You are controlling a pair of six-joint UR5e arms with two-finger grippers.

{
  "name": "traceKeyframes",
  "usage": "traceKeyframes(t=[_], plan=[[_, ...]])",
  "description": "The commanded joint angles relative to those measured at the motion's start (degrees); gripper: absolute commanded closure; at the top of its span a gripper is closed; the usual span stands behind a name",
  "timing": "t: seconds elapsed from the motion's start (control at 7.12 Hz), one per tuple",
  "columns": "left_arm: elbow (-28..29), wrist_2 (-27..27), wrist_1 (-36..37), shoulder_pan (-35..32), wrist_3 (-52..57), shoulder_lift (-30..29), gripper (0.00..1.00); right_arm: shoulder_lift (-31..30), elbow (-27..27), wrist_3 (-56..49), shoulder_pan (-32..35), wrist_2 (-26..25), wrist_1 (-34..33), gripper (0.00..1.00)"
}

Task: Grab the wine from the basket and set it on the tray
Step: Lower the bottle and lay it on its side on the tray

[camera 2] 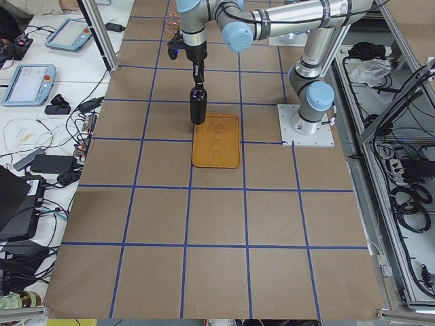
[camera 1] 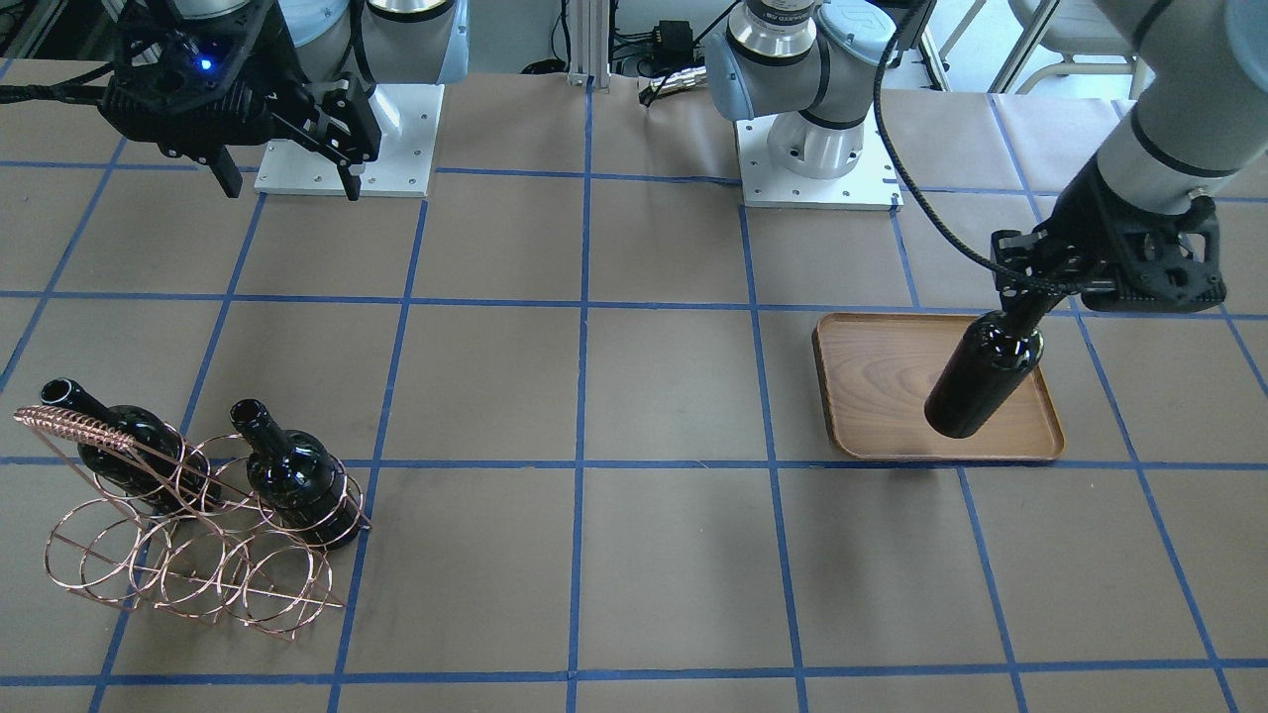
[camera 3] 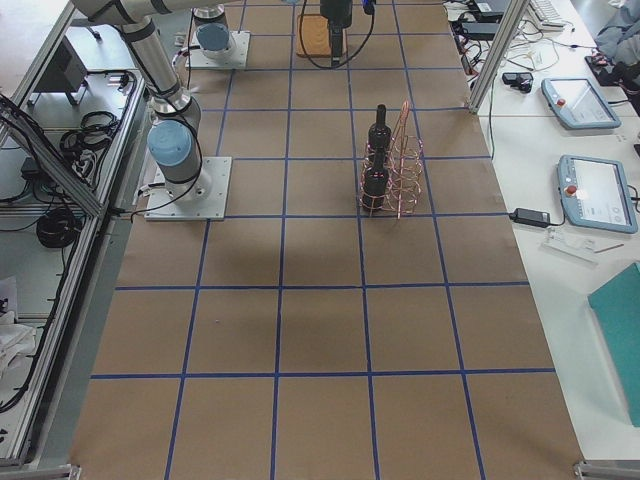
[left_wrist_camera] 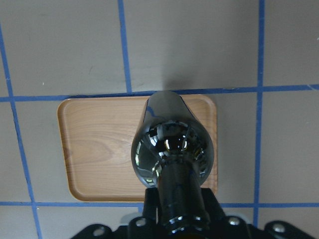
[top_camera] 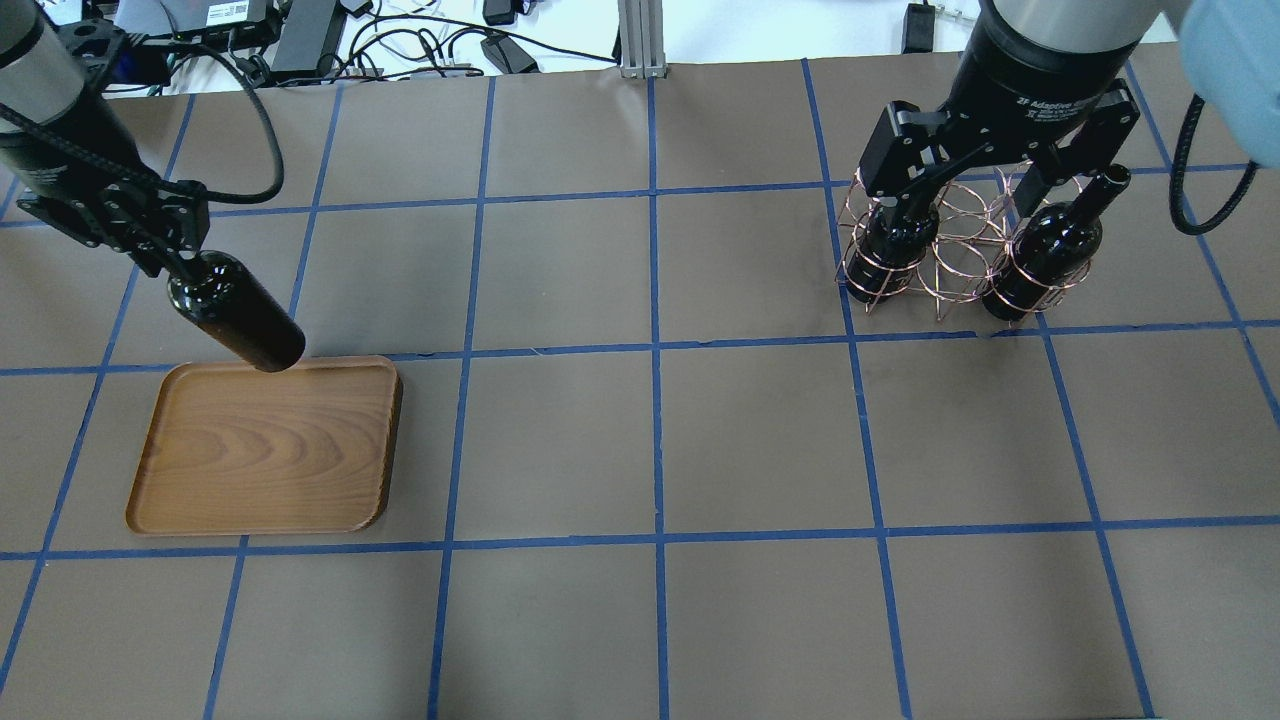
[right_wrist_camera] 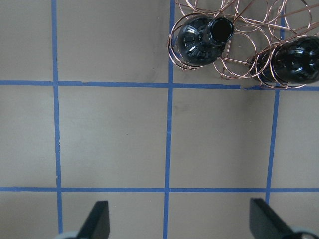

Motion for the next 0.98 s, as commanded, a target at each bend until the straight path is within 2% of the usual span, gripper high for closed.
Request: traceKeyframes(t=[0.0,0.28,0.42,0.84], plan=[[-4.4,0.0,0.7,4.9,6.1,-0.2,1.00,0.2,0.1,-0.2,-0.3,-0.8,-1.0,0.00],[-7.6,-0.1,3.6,5.8,6.4,-0.4,1.00,0.1,0.1,-1.3,-0.1,-0.8,-0.8,0.00],[-7.6,-0.1,3.5,5.8,6.6,-0.5,1.00,-0.3,0.0,-0.1,0.5,0.2,-1.2,0.00],[-7.8,-1.1,2.6,5.9,7.1,-1.1,1.00,0.0,0.2,-1.6,-0.5,-0.8,-0.6,0.00]])
